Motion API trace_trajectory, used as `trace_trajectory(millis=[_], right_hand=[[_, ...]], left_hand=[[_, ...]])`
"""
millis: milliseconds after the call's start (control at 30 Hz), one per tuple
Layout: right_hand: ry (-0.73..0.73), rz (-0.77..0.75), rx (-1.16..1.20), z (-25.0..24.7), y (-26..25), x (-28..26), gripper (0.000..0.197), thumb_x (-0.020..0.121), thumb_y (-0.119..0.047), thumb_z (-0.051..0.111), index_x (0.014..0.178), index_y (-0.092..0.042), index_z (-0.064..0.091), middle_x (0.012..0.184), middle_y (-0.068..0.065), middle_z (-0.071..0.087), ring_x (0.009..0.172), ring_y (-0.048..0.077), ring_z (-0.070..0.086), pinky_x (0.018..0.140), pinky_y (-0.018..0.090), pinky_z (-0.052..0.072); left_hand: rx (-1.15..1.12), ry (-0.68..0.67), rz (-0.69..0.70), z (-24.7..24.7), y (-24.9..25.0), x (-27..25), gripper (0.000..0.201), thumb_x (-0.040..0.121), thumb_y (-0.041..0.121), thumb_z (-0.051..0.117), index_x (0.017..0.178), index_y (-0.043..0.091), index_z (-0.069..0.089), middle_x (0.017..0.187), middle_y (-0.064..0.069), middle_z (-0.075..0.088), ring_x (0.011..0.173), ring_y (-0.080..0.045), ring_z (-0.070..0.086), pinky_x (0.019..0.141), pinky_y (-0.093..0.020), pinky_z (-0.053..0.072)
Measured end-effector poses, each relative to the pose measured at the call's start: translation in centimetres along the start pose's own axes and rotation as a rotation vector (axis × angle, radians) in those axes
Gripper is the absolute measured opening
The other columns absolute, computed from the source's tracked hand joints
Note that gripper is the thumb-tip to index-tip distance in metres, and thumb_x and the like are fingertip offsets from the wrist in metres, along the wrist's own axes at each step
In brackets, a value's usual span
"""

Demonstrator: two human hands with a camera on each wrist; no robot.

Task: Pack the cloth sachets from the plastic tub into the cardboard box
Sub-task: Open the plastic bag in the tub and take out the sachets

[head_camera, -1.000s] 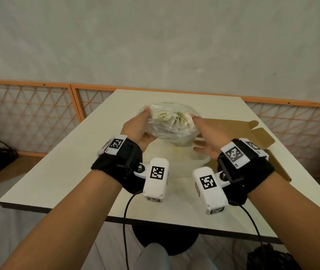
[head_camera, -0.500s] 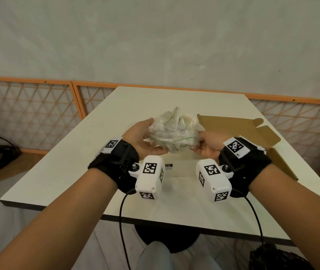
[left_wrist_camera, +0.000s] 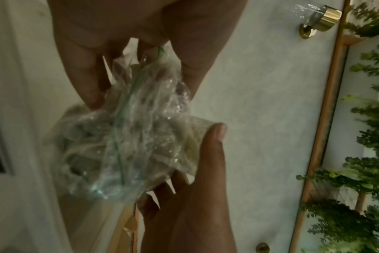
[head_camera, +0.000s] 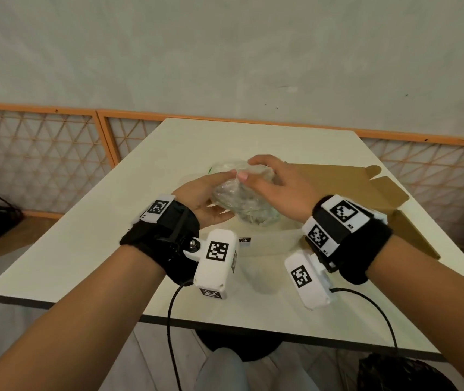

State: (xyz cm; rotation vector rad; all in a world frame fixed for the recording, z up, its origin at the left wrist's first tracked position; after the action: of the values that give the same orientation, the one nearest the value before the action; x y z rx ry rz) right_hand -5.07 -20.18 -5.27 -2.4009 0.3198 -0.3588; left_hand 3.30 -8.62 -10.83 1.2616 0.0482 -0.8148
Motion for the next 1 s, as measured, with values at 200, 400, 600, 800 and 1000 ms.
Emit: trace_trajectory(millis=[200,400,600,800,1000], right_hand=[[0.044,-0.035,0.002,1.0,1.5,1.6,0.023,0.087,-0.044,0.056,0.102,-0.028,0.049,0.103,0.01,0.061,0.089,0.025,0.058,0.074,0.032,0.045],[0.011,-0.03,0.074,-0.3,1.6,2.3,0.032,0.088,-0.041,0.054,0.109,-0.018,0.063,0.103,0.002,0.069,0.097,0.023,0.063,0.089,0.046,0.048],[-0.024,0.123,0.032,-0.3,2.3,2.9,0.036,0.092,-0.041,0.05,0.09,-0.009,0.065,0.084,0.007,0.064,0.08,0.026,0.06,0.075,0.034,0.048],[-0.196,0.252,0.238,0.6,2.6,3.0,0.028,0.078,-0.031,0.071,0.104,-0.023,0.063,0.103,0.004,0.069,0.095,0.024,0.066,0.081,0.038,0.056],[-0.199,0.257,0.131,1.3,2.4,2.8,0.054,0.086,-0.013,0.064,0.135,-0.009,0.043,0.126,0.005,0.053,0.106,0.032,0.06,0.085,0.044,0.054]], left_hand=[[-0.073,0.052,0.017,-0.2,-0.6,1.0,0.026,0.092,0.028,0.06,0.109,0.008,0.06,0.106,-0.011,0.067,0.081,-0.023,0.065,0.058,-0.037,0.054],[-0.058,0.005,-0.108,0.4,-1.3,1.2,0.036,0.093,0.048,0.049,0.101,0.014,0.059,0.09,-0.005,0.064,0.075,-0.019,0.06,0.052,-0.028,0.051],[0.108,-0.111,-0.105,1.5,-1.1,0.5,0.013,0.083,0.011,0.07,0.094,0.013,0.065,0.112,-0.009,0.057,0.114,-0.032,0.054,0.089,-0.054,0.05],[0.385,-0.022,-0.102,0.4,-0.9,1.3,0.025,0.084,-0.015,0.043,0.107,-0.01,0.053,0.119,-0.021,0.053,0.125,-0.044,0.046,0.077,-0.038,0.058],[0.88,0.202,0.164,-1.2,0.6,2.2,0.102,0.072,-0.008,0.07,0.149,0.024,0.011,0.138,-0.015,0.034,0.101,-0.032,0.053,0.079,-0.042,0.056]])
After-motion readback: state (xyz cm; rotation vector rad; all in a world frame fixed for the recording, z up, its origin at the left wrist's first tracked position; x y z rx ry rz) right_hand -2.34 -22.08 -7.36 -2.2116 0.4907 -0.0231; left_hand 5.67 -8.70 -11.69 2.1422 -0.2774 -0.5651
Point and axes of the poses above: each hand's wrist, its own x-axis towards the middle knuckle, its own z-axis out of the palm, y = z × x, the point moved 6 cm from there along x, towards the middle knuckle
